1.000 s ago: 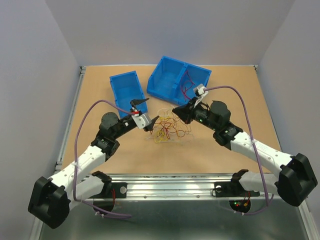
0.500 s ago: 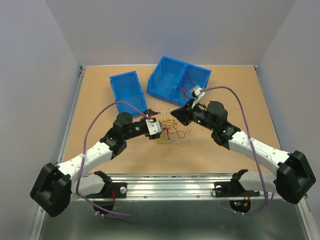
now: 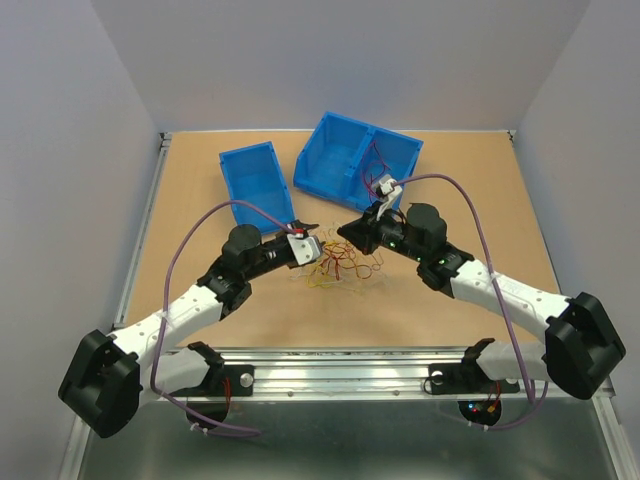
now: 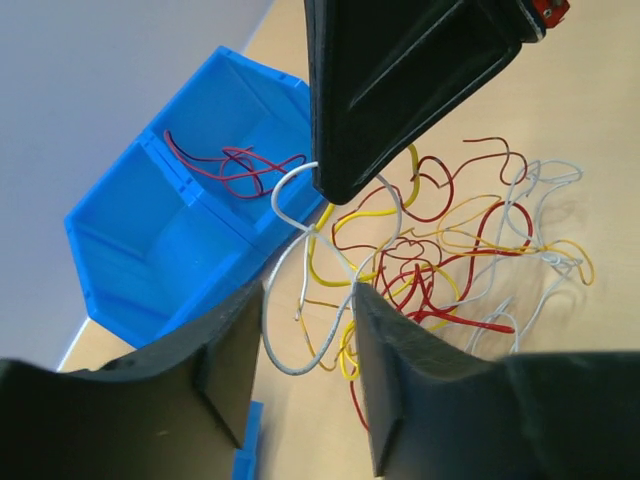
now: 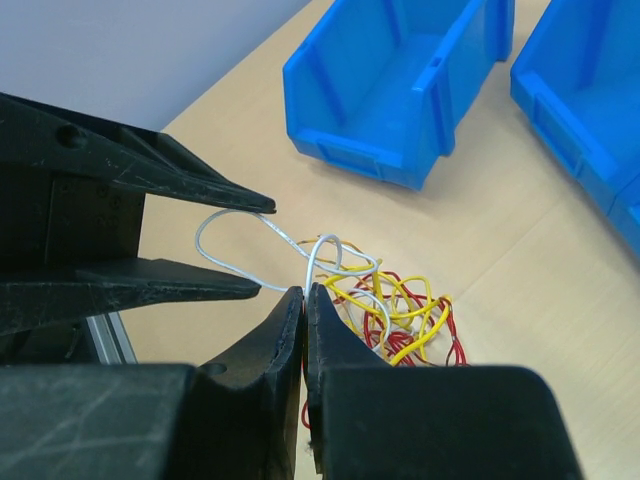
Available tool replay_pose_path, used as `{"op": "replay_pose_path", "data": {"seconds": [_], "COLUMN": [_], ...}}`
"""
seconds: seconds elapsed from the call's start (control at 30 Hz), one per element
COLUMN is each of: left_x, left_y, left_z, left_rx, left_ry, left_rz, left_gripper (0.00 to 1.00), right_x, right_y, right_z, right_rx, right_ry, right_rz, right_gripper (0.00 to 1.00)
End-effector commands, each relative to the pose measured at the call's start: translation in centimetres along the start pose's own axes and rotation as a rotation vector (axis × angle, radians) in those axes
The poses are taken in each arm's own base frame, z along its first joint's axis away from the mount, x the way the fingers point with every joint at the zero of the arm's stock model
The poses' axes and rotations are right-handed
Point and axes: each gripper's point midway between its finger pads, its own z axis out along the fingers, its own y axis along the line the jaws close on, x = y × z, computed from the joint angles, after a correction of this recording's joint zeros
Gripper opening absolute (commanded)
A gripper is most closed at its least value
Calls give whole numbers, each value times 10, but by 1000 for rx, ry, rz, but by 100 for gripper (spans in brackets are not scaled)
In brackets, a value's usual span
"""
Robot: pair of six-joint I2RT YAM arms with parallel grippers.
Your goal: Untangle the cables
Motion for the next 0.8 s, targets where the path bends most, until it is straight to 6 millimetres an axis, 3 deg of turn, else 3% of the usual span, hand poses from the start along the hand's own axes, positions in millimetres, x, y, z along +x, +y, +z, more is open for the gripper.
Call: {"op": "replay_pose_path", "data": {"seconds": [0.0,0.2,0.33,0.43,0.5,0.53,0.57,0.63,0.77], "left_x": [-33,-24,-24,-27,-33,-38,-40,-49,-63], "left_y": [21,21,25,31,35,38,38,41,47], "left_z": [4,6,7,6,3,0,-1,-7,-15], "left_rx": [-47,-47,-60,-91,-110,-121,-123,-140,-172], "left_ry": [-82,-52,-44,-42,-52,-64,-68,-91,-122], "left_rz": [38,45,43,28,17,15,11,2,-14], "left_gripper": [41,26,5,0,0,0,0,0,0], "right_x": [-13,-14,-13,-11,-6,-5,-1,9,27], "right_y": [8,9,9,7,2,1,0,-4,-14], "right_z": [3,1,-1,-3,-2,-1,-1,2,11], "right_rx": [-24,-27,-24,-14,1,3,6,9,22], "right_ry": [-41,-45,-46,-46,-39,-39,-34,-18,18], "right_rz": [-21,-24,-29,-35,-39,-42,-43,-45,-30], "right_gripper": [3,3,4,6,19,31,35,43,46]}}
